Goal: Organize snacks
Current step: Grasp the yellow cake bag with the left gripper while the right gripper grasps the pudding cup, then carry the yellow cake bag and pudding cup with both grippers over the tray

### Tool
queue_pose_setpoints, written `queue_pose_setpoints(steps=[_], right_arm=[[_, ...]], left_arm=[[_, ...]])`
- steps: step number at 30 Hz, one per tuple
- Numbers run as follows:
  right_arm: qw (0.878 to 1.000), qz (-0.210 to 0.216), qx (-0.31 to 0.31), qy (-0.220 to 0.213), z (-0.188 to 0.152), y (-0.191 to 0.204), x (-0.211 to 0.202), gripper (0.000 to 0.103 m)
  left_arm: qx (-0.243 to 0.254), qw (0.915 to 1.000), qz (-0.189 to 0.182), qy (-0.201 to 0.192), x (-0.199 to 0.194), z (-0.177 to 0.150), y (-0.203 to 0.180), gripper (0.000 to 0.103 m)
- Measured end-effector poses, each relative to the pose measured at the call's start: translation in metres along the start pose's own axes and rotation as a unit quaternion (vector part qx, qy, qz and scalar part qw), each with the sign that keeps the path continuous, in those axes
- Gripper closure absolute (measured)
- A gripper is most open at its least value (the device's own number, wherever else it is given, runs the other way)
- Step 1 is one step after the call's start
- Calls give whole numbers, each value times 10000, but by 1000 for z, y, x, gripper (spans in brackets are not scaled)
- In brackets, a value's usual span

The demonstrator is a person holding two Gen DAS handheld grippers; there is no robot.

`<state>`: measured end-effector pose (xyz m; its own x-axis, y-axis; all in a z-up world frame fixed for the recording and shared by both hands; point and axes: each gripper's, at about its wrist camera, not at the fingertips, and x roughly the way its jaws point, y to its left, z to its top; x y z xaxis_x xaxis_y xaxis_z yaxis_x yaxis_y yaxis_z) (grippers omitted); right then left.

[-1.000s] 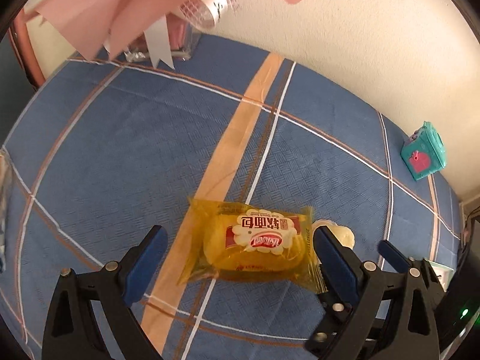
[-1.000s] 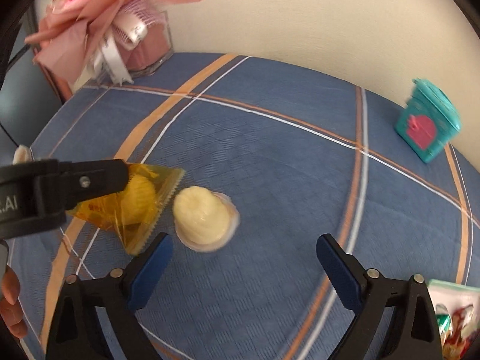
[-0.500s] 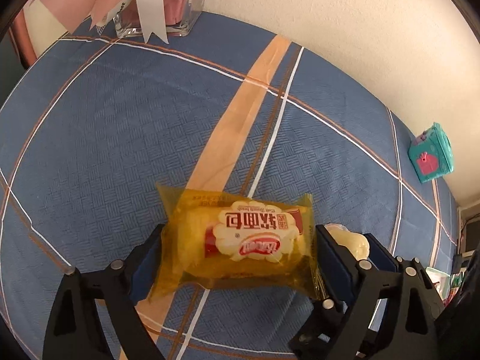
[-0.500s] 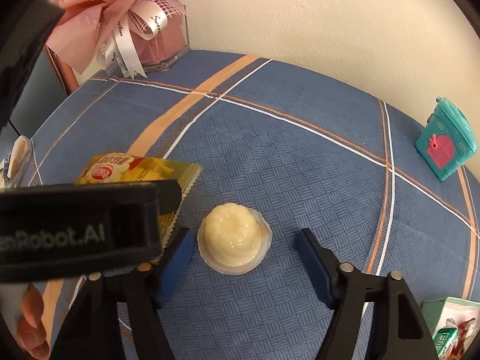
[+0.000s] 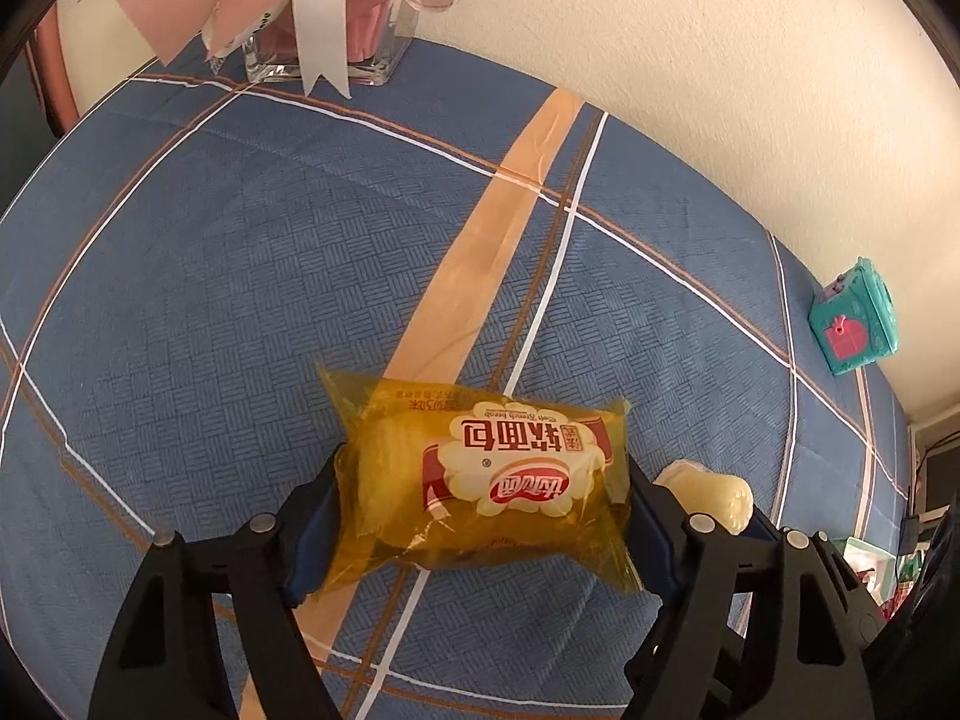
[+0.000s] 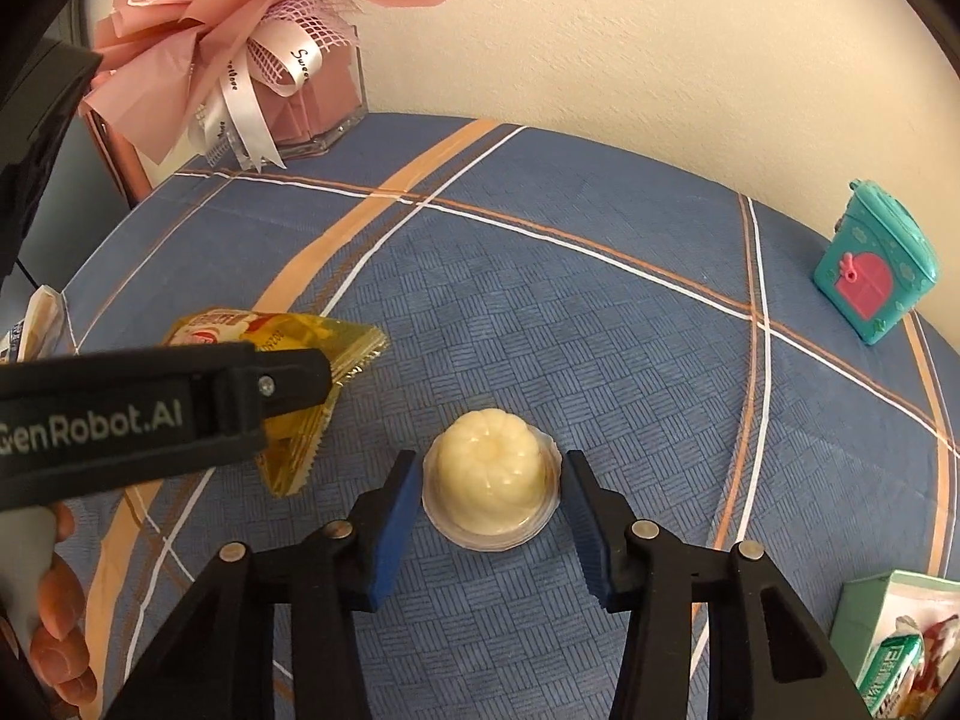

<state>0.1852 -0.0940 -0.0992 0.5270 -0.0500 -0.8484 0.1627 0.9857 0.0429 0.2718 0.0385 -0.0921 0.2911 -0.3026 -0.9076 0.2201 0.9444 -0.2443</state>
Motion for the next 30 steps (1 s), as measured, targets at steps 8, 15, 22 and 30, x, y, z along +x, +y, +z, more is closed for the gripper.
queue_pose_setpoints(steps=[8, 15, 22, 30], right_arm=[[9992, 89, 334, 183, -4, -14, -13, 53], [9984, 155, 513, 152, -10, -22, -46, 53], [9978, 77, 659, 87, -25, -35, -92, 53], [9952, -59, 979, 58, -51, -55, -139, 53]], left_arm=[[-167, 9998, -85, -5, -18, -15, 4, 24], [-256, 9996, -66, -36, -46, -33, -6, 24], [-355, 9993, -23, -119, -80, -58, -23, 24], [-280, 9993, -123, -217, -111, -90, -64, 24]])
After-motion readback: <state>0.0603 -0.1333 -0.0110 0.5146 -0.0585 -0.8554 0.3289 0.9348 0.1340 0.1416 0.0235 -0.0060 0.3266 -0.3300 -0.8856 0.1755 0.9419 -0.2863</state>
